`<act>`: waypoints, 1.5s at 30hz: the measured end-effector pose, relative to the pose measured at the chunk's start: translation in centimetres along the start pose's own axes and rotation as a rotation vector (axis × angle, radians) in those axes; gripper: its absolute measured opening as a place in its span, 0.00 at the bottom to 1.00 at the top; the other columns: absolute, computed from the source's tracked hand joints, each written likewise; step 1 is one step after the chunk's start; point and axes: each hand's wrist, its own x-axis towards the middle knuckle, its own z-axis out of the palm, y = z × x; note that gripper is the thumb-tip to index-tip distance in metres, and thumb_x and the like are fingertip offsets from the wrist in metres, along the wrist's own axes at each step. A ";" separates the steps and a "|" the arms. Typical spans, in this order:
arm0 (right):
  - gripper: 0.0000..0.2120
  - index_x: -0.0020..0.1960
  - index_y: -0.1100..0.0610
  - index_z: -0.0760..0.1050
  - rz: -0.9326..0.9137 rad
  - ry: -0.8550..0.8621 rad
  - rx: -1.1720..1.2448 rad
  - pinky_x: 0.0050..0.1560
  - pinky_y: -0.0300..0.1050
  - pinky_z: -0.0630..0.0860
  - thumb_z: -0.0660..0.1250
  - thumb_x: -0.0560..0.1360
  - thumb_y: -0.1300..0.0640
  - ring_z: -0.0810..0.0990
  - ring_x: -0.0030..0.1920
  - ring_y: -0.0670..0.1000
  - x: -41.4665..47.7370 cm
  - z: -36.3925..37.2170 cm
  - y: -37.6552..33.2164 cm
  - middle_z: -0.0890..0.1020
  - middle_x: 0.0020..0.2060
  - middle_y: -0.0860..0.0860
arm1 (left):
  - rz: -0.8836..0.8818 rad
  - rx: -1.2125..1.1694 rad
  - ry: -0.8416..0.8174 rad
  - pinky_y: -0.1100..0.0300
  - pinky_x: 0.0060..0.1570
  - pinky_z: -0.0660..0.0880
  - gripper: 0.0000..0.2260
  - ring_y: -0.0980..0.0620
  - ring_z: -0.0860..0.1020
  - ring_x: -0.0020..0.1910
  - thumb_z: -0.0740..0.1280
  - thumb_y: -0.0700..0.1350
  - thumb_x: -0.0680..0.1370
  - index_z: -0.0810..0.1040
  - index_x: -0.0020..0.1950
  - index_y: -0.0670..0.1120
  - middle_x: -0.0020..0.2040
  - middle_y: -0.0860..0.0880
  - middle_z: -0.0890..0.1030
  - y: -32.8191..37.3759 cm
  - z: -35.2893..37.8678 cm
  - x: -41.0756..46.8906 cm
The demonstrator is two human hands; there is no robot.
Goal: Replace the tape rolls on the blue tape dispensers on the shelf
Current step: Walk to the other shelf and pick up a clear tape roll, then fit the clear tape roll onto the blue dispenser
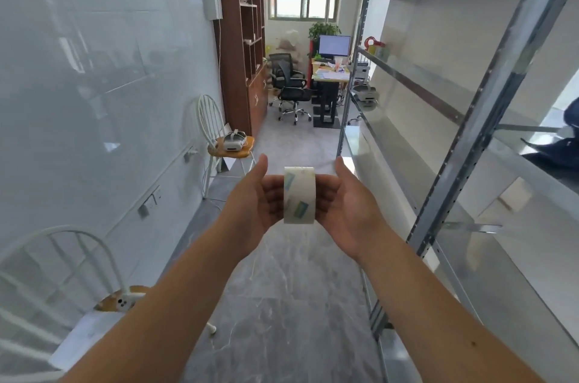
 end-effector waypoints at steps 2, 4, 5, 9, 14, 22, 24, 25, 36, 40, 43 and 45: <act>0.33 0.62 0.63 0.83 -0.009 0.014 -0.004 0.54 0.54 0.82 0.56 0.82 0.35 0.86 0.56 0.60 2.9 0.0 0.0 0.87 0.56 0.62 | -0.002 -0.001 -0.018 0.39 0.64 0.77 0.34 0.33 0.82 0.61 0.56 0.65 0.81 0.82 0.61 0.35 0.60 0.33 0.84 0.6 -0.7 2.9; 0.33 0.62 0.63 0.83 -0.034 0.046 -0.005 0.55 0.55 0.82 0.56 0.83 0.36 0.85 0.56 0.60 6.1 0.0 -0.3 0.87 0.56 0.62 | 0.000 0.007 -0.045 0.40 0.62 0.78 0.35 0.34 0.83 0.59 0.58 0.66 0.78 0.83 0.61 0.36 0.59 0.33 0.85 1.2 -1.1 6.4; 0.32 0.61 0.63 0.83 -0.047 0.067 -0.009 0.58 0.57 0.82 0.56 0.83 0.36 0.85 0.56 0.61 7.8 0.0 -0.5 0.87 0.56 0.63 | 0.002 0.016 -0.058 0.41 0.62 0.78 0.35 0.35 0.83 0.58 0.58 0.67 0.78 0.83 0.61 0.36 0.59 0.33 0.85 1.5 -1.2 8.3; 0.31 0.61 0.62 0.82 -0.083 0.164 -0.016 0.63 0.58 0.79 0.56 0.83 0.37 0.85 0.58 0.61 14.6 -0.3 -2.0 0.87 0.56 0.61 | -0.008 0.021 -0.094 0.40 0.61 0.77 0.34 0.36 0.83 0.55 0.58 0.65 0.81 0.83 0.60 0.35 0.57 0.32 0.85 3.2 -0.7 16.9; 0.31 0.62 0.62 0.82 -0.151 0.303 -0.002 0.64 0.58 0.79 0.57 0.83 0.37 0.84 0.61 0.62 21.4 -2.1 -5.3 0.87 0.57 0.61 | -0.041 0.028 -0.219 0.46 0.50 0.80 0.31 0.40 0.84 0.47 0.58 0.62 0.82 0.83 0.58 0.35 0.50 0.36 0.86 5.4 1.7 27.0; 0.28 0.59 0.64 0.84 -0.298 0.620 0.093 0.65 0.62 0.77 0.60 0.83 0.40 0.84 0.57 0.63 22.3 -9.4 -9.6 0.87 0.55 0.63 | -0.097 0.107 -0.509 0.45 0.54 0.80 0.27 0.37 0.84 0.50 0.61 0.57 0.83 0.81 0.62 0.34 0.53 0.34 0.85 4.6 12.3 34.7; 0.28 0.58 0.64 0.84 -0.345 0.716 0.089 0.65 0.63 0.78 0.60 0.83 0.40 0.85 0.55 0.62 21.2 -11.7 -10.9 0.87 0.54 0.63 | -0.091 0.123 -0.607 0.47 0.52 0.81 0.26 0.38 0.85 0.50 0.62 0.57 0.83 0.81 0.63 0.34 0.55 0.33 0.85 3.9 15.9 35.2; 0.28 0.58 0.64 0.84 -0.367 0.761 0.082 0.62 0.62 0.80 0.60 0.83 0.39 0.86 0.54 0.61 20.4 -12.9 -11.5 0.88 0.53 0.62 | -0.094 0.126 -0.665 0.48 0.50 0.82 0.26 0.39 0.85 0.49 0.62 0.57 0.83 0.81 0.62 0.34 0.55 0.33 0.85 3.6 17.7 35.2; 0.22 0.53 0.60 0.88 -0.603 1.002 0.022 0.48 0.48 0.83 0.63 0.82 0.43 0.88 0.48 0.53 10.1 -23.1 -16.5 0.89 0.50 0.58 | -0.161 0.045 -1.027 0.54 0.41 0.81 0.18 0.45 0.86 0.41 0.63 0.53 0.84 0.83 0.52 0.39 0.41 0.43 0.86 -0.5 33.3 31.3; 0.13 0.55 0.59 0.86 -0.731 1.082 0.006 0.49 0.48 0.82 0.66 0.82 0.53 0.87 0.49 0.53 8.4 -24.2 -17.1 0.88 0.50 0.57 | -0.155 0.099 -1.041 0.51 0.44 0.82 0.19 0.41 0.87 0.46 0.63 0.55 0.83 0.84 0.47 0.42 0.44 0.42 0.88 -0.6 37.4 29.7; 0.08 0.50 0.59 0.87 -0.783 1.159 -0.019 0.50 0.50 0.81 0.69 0.80 0.59 0.85 0.51 0.56 7.2 -25.0 -17.6 0.87 0.49 0.58 | -0.161 0.099 -1.089 0.48 0.50 0.83 0.20 0.39 0.87 0.50 0.62 0.55 0.84 0.85 0.50 0.41 0.48 0.40 0.88 -1.0 39.7 29.0; 0.07 0.49 0.59 0.87 -0.784 1.213 -0.047 0.48 0.50 0.82 0.71 0.78 0.57 0.84 0.51 0.58 6.5 -25.5 -18.1 0.87 0.49 0.59 | -0.167 0.086 -1.127 0.49 0.49 0.84 0.21 0.38 0.86 0.51 0.62 0.56 0.84 0.84 0.52 0.39 0.50 0.36 0.87 -1.4 41.0 28.9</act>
